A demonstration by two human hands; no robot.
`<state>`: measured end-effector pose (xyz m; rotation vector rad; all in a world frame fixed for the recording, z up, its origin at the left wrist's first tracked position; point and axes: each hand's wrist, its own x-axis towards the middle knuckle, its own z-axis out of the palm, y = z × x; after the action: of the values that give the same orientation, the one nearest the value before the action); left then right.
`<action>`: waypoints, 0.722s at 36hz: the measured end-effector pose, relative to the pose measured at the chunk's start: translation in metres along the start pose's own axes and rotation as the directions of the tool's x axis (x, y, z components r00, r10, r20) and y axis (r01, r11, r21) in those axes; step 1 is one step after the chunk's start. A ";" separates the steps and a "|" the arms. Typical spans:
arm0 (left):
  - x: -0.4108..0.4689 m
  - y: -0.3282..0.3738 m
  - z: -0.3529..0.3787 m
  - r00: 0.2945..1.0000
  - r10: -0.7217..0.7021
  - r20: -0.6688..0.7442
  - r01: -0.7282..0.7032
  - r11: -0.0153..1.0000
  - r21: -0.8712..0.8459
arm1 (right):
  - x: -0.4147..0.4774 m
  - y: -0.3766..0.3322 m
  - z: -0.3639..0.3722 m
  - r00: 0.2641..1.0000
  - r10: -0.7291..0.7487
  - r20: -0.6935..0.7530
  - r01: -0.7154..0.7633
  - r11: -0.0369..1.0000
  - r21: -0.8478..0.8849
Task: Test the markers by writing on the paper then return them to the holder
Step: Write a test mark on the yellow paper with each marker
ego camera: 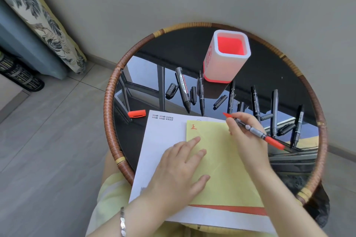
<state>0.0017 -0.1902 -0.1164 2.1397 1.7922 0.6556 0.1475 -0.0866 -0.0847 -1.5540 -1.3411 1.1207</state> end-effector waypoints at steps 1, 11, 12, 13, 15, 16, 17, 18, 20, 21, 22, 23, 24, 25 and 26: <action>0.001 -0.003 -0.003 0.999 0.024 -0.025 -0.024 1.000 -0.003 | 0.003 -0.005 -0.002 0.998 0.008 0.056 -0.008 1.000 -0.004; -0.008 -0.049 -0.018 0.990 -0.015 -0.137 0.026 0.997 0.076 | 0.028 -0.082 0.043 0.875 0.002 0.484 0.219 0.890 -0.400; -0.009 -0.051 -0.017 0.990 -0.014 -0.141 0.025 0.997 0.072 | 0.028 -0.083 0.056 0.859 -0.006 0.512 0.265 0.861 -0.433; -0.010 -0.053 -0.015 0.990 -0.011 -0.143 0.021 0.997 0.068 | 0.028 -0.083 0.069 0.849 -0.023 0.528 0.310 0.832 -0.461; -0.012 -0.056 -0.012 0.989 -0.002 -0.148 0.011 0.998 0.059 | 0.027 -0.081 0.092 0.840 -0.066 0.538 0.381 0.778 -0.500; -0.012 -0.057 -0.012 0.988 0.004 -0.153 0.005 0.998 0.055 | 0.027 -0.079 0.102 0.838 -0.085 0.539 0.408 0.754 -0.515; -0.012 -0.057 -0.011 0.987 0.010 -0.160 -0.002 0.999 0.050 | 0.027 -0.078 0.111 0.833 -0.093 0.545 0.432 0.726 -0.536; -0.012 -0.057 -0.012 0.986 0.016 -0.166 -0.009 0.999 0.041 | 0.027 -0.076 0.118 0.829 -0.091 0.552 0.453 0.689 -0.566; -0.011 -0.056 -0.013 0.984 0.024 -0.175 -0.019 0.999 0.027 | 0.027 -0.073 0.129 0.821 -0.096 0.563 0.492 0.621 -0.610; -0.010 -0.056 -0.013 0.984 0.027 -0.179 -0.022 0.999 0.025 | 0.027 -0.072 0.133 0.816 -0.104 0.569 0.510 0.594 -0.622; -0.010 -0.057 -0.014 0.984 0.028 -0.178 -0.024 0.999 0.023 | 0.027 -0.071 0.135 0.812 -0.115 0.572 0.525 0.572 -0.630; -0.010 -0.057 -0.014 0.984 0.029 -0.178 -0.026 0.999 0.021 | 0.027 -0.071 0.136 0.810 -0.122 0.573 0.534 0.557 -0.636; -0.010 -0.057 -0.014 0.984 0.030 -0.174 -0.027 0.999 0.019 | 0.027 -0.071 0.135 0.810 -0.127 0.572 0.537 0.553 -0.637; -0.010 -0.057 -0.014 0.984 0.034 -0.175 -0.031 0.999 0.022 | 0.028 -0.070 0.133 0.814 -0.134 0.565 0.531 0.565 -0.631; -0.010 -0.057 -0.014 0.985 0.035 -0.172 -0.031 0.999 0.024 | 0.029 -0.069 0.130 0.825 -0.147 0.545 0.514 0.595 -0.618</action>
<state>-0.0550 -0.1897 -0.1336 2.1901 1.8604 0.8574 0.0043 -0.0468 -0.0633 -1.4812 -2.5544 0.6970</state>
